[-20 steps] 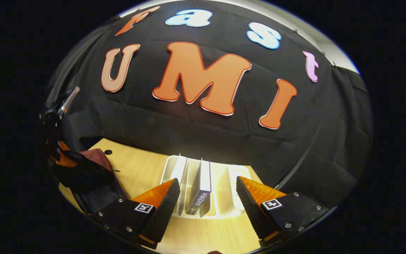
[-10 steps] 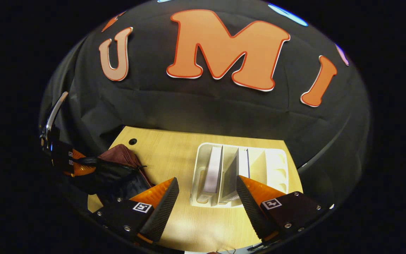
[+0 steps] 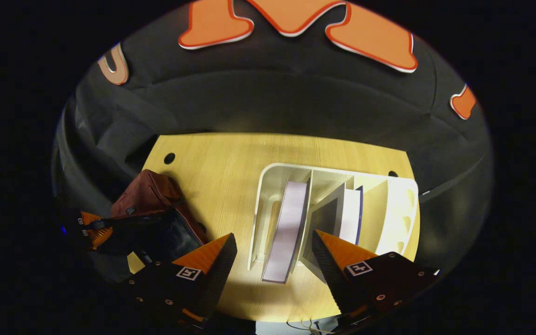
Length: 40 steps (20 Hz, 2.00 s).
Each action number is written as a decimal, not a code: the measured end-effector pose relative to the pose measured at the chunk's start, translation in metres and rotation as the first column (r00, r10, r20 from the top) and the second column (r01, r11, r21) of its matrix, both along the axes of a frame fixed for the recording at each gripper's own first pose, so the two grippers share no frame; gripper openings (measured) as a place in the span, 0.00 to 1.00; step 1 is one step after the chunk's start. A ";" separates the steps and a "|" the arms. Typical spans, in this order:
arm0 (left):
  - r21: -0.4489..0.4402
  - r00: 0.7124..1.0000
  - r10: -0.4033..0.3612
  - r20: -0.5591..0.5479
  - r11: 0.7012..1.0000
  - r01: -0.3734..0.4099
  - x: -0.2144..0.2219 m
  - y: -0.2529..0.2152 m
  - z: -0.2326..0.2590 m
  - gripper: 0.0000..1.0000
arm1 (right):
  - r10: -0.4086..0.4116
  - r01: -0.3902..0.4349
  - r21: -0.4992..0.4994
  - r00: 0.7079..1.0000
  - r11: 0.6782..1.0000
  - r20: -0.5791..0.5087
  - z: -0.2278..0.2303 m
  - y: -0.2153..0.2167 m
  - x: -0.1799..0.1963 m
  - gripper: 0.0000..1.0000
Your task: Open the schoolbag, grab two books from the bookshelf and put them into the schoolbag.
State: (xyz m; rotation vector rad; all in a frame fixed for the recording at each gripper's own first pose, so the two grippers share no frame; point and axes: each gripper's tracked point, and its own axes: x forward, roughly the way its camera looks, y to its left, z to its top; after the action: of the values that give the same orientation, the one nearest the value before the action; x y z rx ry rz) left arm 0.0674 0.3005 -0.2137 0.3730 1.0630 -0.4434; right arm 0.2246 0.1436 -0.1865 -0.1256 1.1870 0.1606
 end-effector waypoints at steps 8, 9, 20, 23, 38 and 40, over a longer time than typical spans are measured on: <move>0.000 0.999 0.028 -0.018 1.000 -0.028 -0.001 -0.002 -0.006 0.07 | -0.081 0.081 -0.010 0.976 0.997 -0.201 -0.051 -0.002 0.007 0.60; 0.002 0.999 0.028 -0.015 1.000 -0.028 -0.001 -0.002 -0.004 0.07 | -0.097 0.094 -0.024 0.973 0.995 -0.210 -0.051 -0.004 0.007 0.51; -0.043 1.000 0.015 -0.002 0.999 -0.015 -0.006 -0.004 -0.004 0.07 | -0.222 0.229 0.047 0.968 0.972 -0.120 0.042 -0.029 -0.024 0.36; -0.058 1.000 0.002 0.005 0.998 -0.001 -0.008 -0.004 -0.006 0.07 | -0.250 0.256 0.078 0.965 0.964 -0.076 0.078 -0.037 -0.046 0.35; -0.117 0.999 -0.010 0.032 0.993 0.014 -0.010 -0.012 -0.007 0.07 | -0.321 0.318 0.363 0.946 0.876 -0.053 0.074 0.038 -0.163 0.33; -0.111 0.999 -0.012 0.039 0.994 0.016 -0.010 -0.012 -0.004 0.07 | -0.335 0.330 0.431 0.940 0.840 -0.067 0.061 0.061 -0.169 0.33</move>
State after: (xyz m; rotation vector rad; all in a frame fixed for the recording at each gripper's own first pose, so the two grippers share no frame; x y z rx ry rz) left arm 0.0576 0.2881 -0.2176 0.2891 0.9946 -0.5045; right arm 0.0561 0.2045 -0.1256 0.4770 1.1167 0.1151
